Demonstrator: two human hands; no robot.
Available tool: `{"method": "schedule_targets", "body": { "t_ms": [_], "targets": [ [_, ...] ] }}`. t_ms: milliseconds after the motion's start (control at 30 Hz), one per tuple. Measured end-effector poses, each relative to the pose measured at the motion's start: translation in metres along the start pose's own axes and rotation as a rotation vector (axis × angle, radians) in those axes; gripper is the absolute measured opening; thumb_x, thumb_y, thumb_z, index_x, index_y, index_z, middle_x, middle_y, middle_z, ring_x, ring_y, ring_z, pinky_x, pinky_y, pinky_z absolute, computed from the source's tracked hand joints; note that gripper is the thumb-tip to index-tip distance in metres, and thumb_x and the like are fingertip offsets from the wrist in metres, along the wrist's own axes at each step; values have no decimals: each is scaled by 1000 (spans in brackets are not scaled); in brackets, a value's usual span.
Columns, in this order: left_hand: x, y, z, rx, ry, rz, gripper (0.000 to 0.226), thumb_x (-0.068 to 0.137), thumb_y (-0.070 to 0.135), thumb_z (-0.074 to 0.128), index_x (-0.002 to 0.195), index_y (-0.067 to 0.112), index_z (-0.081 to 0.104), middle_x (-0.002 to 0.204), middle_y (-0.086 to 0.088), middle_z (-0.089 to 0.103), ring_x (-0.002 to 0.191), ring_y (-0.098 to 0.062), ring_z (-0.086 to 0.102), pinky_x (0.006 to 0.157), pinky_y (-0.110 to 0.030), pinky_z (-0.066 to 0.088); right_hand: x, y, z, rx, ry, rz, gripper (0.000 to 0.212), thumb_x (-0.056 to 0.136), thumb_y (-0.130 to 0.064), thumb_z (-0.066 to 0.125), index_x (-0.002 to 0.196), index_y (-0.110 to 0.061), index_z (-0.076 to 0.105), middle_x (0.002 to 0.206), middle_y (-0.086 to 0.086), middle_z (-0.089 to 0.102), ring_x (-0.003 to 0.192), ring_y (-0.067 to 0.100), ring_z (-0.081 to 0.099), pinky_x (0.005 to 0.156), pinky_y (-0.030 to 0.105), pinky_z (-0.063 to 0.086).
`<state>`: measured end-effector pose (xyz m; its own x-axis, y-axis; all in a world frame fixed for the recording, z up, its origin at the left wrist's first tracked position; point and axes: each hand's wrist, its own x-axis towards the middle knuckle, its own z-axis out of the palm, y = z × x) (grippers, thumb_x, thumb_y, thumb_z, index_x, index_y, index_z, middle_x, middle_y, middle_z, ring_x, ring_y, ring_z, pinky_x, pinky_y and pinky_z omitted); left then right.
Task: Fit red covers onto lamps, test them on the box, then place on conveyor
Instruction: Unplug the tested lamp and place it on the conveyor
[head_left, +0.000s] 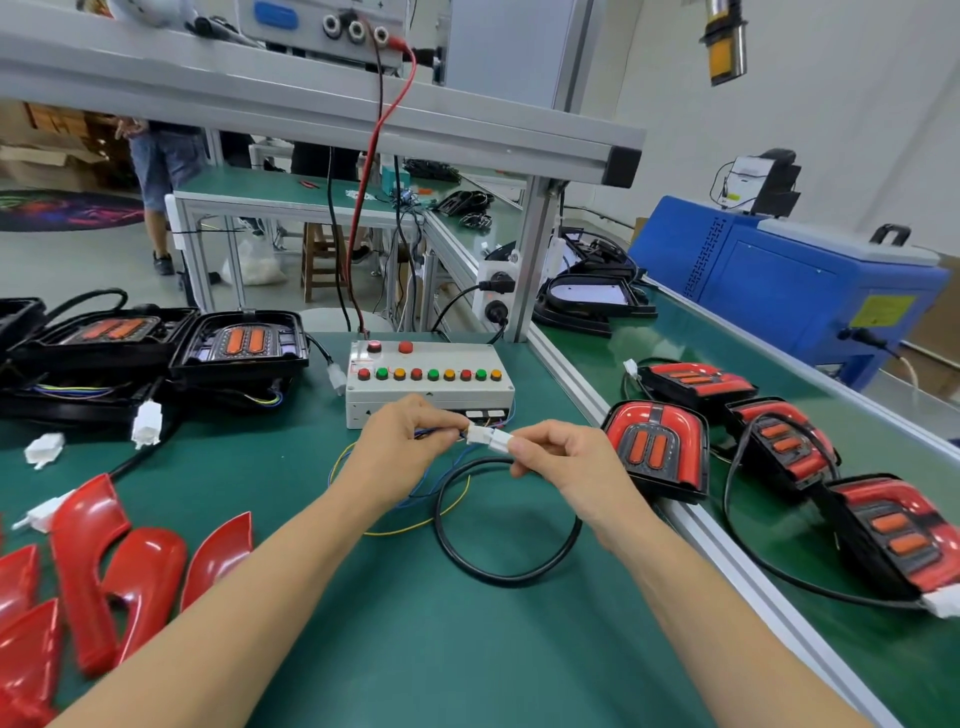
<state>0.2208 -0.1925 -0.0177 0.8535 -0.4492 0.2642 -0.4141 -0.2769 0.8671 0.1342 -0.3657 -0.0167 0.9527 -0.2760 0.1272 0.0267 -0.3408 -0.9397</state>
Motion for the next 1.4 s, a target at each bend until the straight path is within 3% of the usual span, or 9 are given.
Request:
{"method": "schedule_targets", "body": {
  "t_ms": [133, 267, 367, 467, 733, 900, 1033, 1233, 1400],
  "targets": [
    [-1, 0, -2, 33, -36, 40, 22, 89, 5, 62, 102, 18, 74, 78, 2, 47, 74, -12, 46, 72, -21, 35, -1, 1, -1, -54, 18, -45, 11, 89, -22, 69, 82, -29, 73, 69, -3, 73, 68, 5, 63, 79, 29, 48],
    [0, 0, -3, 84, -61, 79, 20, 90, 5, 61, 99, 17, 75, 78, 3, 47, 72, -11, 46, 72, -24, 37, -5, 2, 0, -55, -22, -59, 11, 89, -21, 68, 82, -28, 74, 67, -5, 71, 66, 4, 59, 67, 17, 43],
    [-1, -1, 2, -99, -18, -23, 20, 91, 7, 60, 89, 21, 74, 83, -8, 61, 75, -14, 50, 73, -23, 39, -5, 3, 4, 22, 16, -60, 13, 89, -19, 68, 81, -28, 73, 66, -4, 71, 68, 7, 60, 76, 26, 47],
    [-2, -2, 7, -265, 12, -107, 20, 91, 6, 59, 83, 19, 73, 64, 0, 61, 57, -11, 46, 60, -14, 40, -4, 3, 8, 50, 66, -76, 10, 89, -17, 68, 85, -24, 73, 64, -5, 70, 65, 1, 62, 74, 16, 48],
    [0, 0, 12, -352, -19, -114, 19, 88, 2, 62, 83, 17, 73, 62, 3, 66, 52, -7, 52, 61, -12, 45, -1, 3, 12, 27, 73, -94, 13, 88, -14, 69, 82, -25, 73, 64, -4, 69, 65, 4, 63, 76, 22, 52],
    [2, -5, 13, -344, -21, -151, 22, 88, 3, 63, 79, 21, 72, 59, 5, 65, 52, -6, 53, 64, -14, 45, 1, 8, 18, 0, 116, -85, 16, 88, -15, 69, 77, -27, 73, 61, -6, 68, 62, 2, 60, 70, 18, 49],
    [3, -9, 20, -107, 24, -131, 22, 88, 8, 62, 76, 23, 71, 51, 15, 60, 46, 1, 45, 51, -9, 36, 3, 19, 27, -147, 91, -65, 13, 92, -18, 64, 83, -24, 70, 63, -9, 64, 55, -5, 51, 58, 11, 37],
    [1, -16, 10, 180, 85, -106, 16, 92, 16, 59, 98, 18, 73, 100, 2, 70, 94, -17, 60, 87, -31, 46, -4, 51, 26, -572, 26, -168, 21, 98, -31, 55, 110, -22, 70, 81, -5, 48, 83, 15, 49, 74, 30, 37],
    [17, -30, -18, 631, 213, -126, 48, 92, 4, 44, 139, 16, 46, 131, -11, 50, 116, -30, 45, 94, -39, 38, -4, 59, 29, -627, 57, -126, 21, 98, -34, 54, 107, -24, 71, 77, -8, 40, 79, 13, 46, 70, 29, 35]
  ]
}}
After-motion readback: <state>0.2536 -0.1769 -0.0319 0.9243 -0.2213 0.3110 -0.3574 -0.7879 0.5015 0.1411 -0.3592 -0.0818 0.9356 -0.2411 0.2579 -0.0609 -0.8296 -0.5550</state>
